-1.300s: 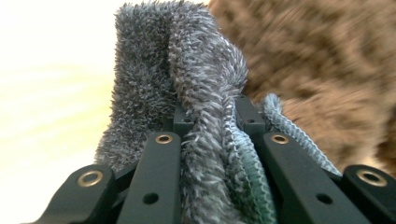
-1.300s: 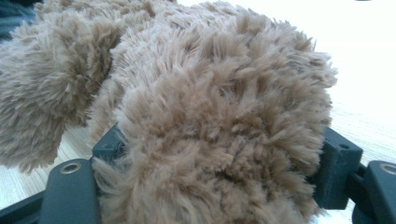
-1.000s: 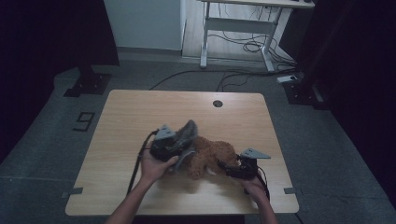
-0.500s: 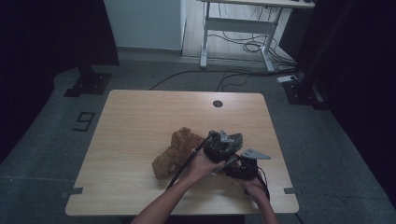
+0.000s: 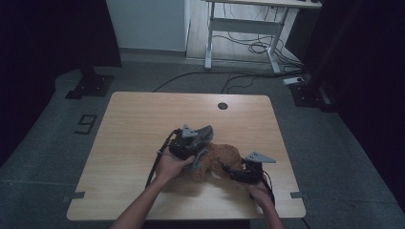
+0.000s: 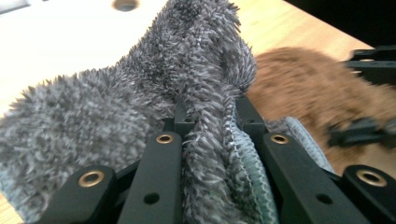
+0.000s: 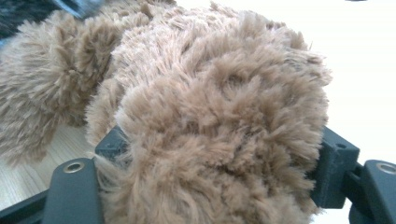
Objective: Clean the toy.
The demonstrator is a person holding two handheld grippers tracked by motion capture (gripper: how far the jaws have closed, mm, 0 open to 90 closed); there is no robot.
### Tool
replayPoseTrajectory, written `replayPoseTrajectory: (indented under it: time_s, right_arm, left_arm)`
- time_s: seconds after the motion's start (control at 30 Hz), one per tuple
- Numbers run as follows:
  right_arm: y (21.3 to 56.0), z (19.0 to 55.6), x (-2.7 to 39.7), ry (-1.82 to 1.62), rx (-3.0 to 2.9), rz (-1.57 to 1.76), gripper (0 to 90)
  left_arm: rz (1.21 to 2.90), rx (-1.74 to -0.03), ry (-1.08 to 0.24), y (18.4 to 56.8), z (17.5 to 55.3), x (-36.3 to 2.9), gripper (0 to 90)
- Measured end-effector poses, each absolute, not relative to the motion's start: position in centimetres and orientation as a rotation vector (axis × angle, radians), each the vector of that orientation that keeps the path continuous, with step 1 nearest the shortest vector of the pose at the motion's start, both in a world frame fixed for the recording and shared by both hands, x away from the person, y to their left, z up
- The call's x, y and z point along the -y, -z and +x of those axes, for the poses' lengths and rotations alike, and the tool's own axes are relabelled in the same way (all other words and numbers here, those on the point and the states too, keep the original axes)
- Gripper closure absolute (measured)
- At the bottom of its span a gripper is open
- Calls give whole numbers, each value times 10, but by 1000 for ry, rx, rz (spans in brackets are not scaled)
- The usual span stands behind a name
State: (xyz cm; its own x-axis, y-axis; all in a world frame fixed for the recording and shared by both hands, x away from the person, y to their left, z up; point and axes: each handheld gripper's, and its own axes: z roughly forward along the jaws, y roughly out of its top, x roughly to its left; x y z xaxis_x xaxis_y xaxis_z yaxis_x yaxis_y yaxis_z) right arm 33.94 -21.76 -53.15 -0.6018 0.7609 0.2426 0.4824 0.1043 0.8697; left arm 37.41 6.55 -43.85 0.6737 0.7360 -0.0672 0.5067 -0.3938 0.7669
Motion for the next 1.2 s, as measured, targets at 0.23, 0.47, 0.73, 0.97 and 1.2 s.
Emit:
replayPoseTrajectory:
  time_s: [0.23, 0.47, 0.73, 0.97, 1.2]
  right_arm:
    - [532, 339, 218, -1499, -2122, 1225, 250]
    - [532, 340, 220, -1489, -2126, 1257, 171]
    - [532, 344, 220, -1484, -2157, 1354, 140]
    - [530, 342, 217, -1538, -2155, 1244, 353]
    - [522, 353, 207, -1549, -2054, 1115, 382]
  left_arm:
    - [2029, -1059, -366, 448, 368, -118, 755]
    - [1981, -1182, -244, 482, 370, -155, 754]
    - [1962, -1163, -142, 488, 371, -149, 755]
    - [1944, -1122, -134, 486, 377, -142, 763]
    - [1905, -1124, -182, 476, 398, -137, 766]
